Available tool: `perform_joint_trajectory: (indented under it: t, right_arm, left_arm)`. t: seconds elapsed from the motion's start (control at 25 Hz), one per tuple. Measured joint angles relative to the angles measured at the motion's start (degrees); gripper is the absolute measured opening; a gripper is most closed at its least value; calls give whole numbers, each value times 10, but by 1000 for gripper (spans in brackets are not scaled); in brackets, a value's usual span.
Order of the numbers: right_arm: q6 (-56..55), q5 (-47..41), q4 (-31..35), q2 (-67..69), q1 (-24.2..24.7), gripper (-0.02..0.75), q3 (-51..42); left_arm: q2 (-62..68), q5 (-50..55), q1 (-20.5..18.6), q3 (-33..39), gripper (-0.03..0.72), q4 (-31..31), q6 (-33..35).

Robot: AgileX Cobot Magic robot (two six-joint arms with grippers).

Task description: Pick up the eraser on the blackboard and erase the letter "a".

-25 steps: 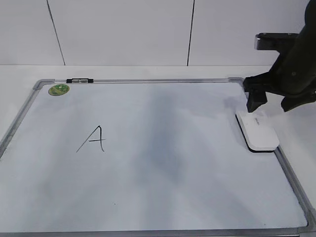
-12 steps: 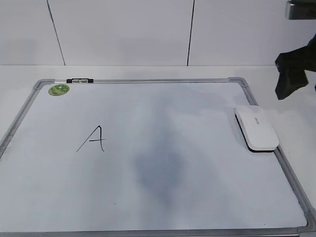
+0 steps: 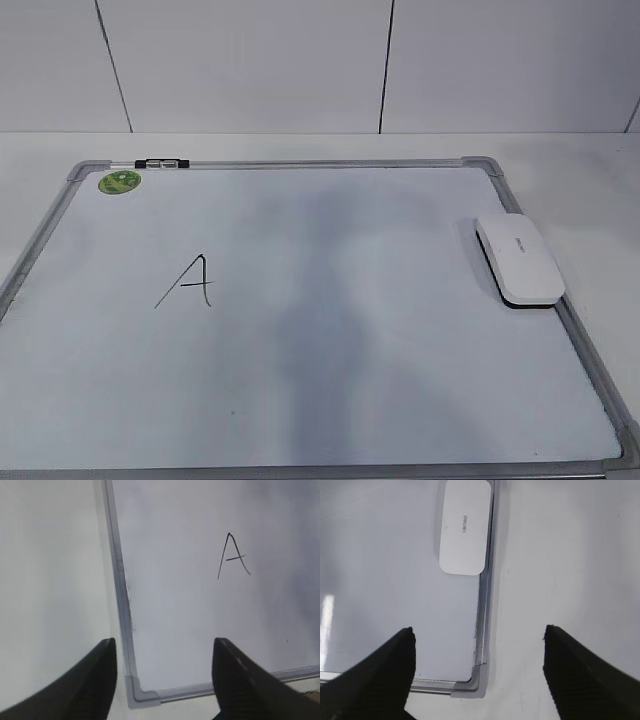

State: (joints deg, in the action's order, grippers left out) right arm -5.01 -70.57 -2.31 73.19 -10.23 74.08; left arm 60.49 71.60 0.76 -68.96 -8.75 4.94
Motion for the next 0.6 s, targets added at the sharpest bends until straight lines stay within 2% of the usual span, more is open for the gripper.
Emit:
perform_joint_trajectory:
  t: [0.16,0.6]
  right_arm:
    - [3,-5,7,-77,0,609,-47]
    - [3,-13,14,-341,0,596,-214]
  left_arm:
    - [-99,2,0,74,540,16,-2]
    - [-326,8,0,221,555,16,-11]
